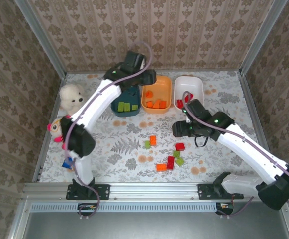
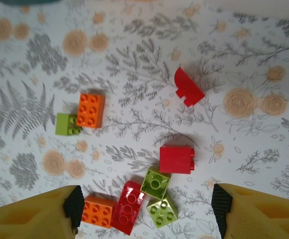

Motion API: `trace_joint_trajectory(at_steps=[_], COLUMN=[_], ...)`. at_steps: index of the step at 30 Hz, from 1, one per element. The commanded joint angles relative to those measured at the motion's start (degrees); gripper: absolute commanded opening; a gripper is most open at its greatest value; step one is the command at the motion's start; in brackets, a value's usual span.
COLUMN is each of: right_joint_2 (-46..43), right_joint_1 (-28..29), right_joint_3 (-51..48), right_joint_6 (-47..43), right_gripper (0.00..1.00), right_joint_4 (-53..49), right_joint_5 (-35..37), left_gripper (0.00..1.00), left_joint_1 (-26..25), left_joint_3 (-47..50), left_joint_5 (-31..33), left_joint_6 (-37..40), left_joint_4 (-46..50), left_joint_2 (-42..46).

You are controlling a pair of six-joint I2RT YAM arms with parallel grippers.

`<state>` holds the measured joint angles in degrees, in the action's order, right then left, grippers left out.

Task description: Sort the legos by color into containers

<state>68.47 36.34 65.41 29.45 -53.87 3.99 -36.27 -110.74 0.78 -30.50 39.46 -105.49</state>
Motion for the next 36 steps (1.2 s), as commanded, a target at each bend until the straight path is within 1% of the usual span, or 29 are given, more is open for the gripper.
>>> trace_joint_trajectory(at_steps=[1, 3, 5, 7, 9, 10, 12, 16, 19, 25, 31, 36], right_joint_2=[3.0, 3.3, 4.0, 7.0, 10.6, 13.7, 18.4, 26.2, 32.1, 39.7, 42.8, 44.7], right_joint_1=[2.3, 2.3, 1.3, -2.0, -5.0, -6.1, -6.9, -7.9, -8.7, -10.0, -10.5, -10.5], right_joint_3=[0.0, -2.4, -4.0, -3.9, -3.7, -3.2, -1.0, 3.6, 7.8, 12.0, 13.4, 14.1], right_joint_6=[3.6, 4.7, 3.2, 0.4, -3.4, -5.2, -7.5, -11.4, -14.4, -18.8, -21.3, -21.8], right_gripper=[0.71, 0.72, 0.73, 0.74, 0.73, 0.72, 0.72, 0.71, 0.68, 0.66, 0.58, 0.45], right_joint_4=[-4.2, -0.8, 2.7, 3.8, 5.2, 5.5, 4.5, 4.3, 2.5, 1.0, 2.0, 1.7], right_joint_5=[3.7, 3.7, 3.4, 2.2, -0.6, -1.7, -2.1, -1.4, 0.0, 3.0, 1.0, 0.0], left_gripper=[0.66, 0.66, 0.66, 0.66, 0.66, 0.65, 0.65, 0.65, 0.65, 0.65, 0.65, 0.64], left_joint_1=[0.2, -0.1, -0.4, -1.0, -1.9, -2.1, -2.4, -2.6, -2.7, -2.7, -2.7, -2.8], left_joint_3=[13.6, 22.6, 31.2, 39.8, 46.1, 49.0, 52.2, 54.5, 56.0, 60.2, 60.4, 60.4], left_joint_5=[-2.9, -4.1, -6.0, -7.0, -7.0, -7.0, -6.2, -5.6, -6.5, -7.2, -7.4, -7.2], left_joint_6=[-2.5, -3.1, -3.9, -5.2, -6.7, -7.4, -8.2, -7.7, -7.5, -9.8, -10.9, -11.1], left_joint_4=[-5.6, -7.2, -8.2, -8.8, -8.7, -8.4, -7.0, -5.4, -6.1, -8.8, -7.9, -8.3], left_joint_2=[8.5, 15.0, 21.2, 27.6, 32.9, 35.3, 38.9, 43.2, 45.9, 52.6, 54.1, 53.5])
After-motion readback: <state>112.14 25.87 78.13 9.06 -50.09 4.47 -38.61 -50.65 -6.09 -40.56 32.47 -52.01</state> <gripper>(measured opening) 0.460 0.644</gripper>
